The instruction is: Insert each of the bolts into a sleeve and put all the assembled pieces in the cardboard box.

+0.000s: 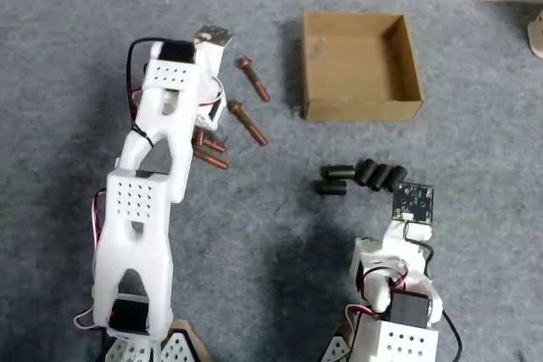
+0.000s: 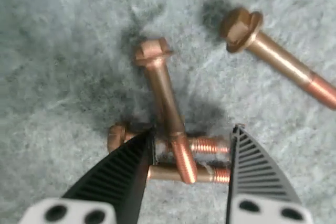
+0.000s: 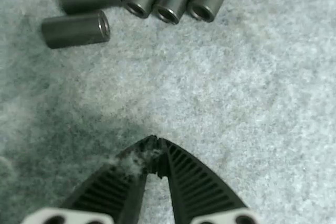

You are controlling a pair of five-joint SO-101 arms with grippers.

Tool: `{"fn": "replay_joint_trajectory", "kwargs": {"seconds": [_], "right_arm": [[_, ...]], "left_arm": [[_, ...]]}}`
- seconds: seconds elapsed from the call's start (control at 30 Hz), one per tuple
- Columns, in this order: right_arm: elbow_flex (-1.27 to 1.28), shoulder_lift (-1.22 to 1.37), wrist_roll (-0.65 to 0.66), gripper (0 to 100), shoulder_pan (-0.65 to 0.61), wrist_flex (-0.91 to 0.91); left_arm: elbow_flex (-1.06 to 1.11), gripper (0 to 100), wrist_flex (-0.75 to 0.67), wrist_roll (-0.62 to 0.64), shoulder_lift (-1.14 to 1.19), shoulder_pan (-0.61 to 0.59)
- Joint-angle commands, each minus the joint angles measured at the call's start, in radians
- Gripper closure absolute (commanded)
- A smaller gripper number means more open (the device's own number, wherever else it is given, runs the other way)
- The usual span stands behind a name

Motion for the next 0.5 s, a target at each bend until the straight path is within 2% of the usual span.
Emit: {"fn": "replay_joint_trajectory", "kwargs": {"seconds": [0.0, 0.1, 0.27, 0.4, 0.47], "right_arm": [[0.157, -0.008, 0.002, 99.4, 0.002, 0.001], [0.157, -0.008, 0.002, 99.4, 0.002, 0.001], [0.157, -0.008, 0.002, 99.4, 0.002, 0.001], [0.157, -0.008, 0.002, 99.4, 0.002, 0.001], [0.157, -0.008, 0.002, 99.4, 0.002, 0.001]], "left_arm": [[-0.104, 78, 0.014, 0.009, 0.002, -0.008], [-0.150, 78, 0.046, 0.011, 0.045, -0.008], [-0.191, 78, 0.041, 0.133, 0.142, -0.013], [-0.229, 78, 0.048, 0.141, 0.197, -0.019], [-0.240, 81, 0.048, 0.141, 0.211, -0.024]]}}
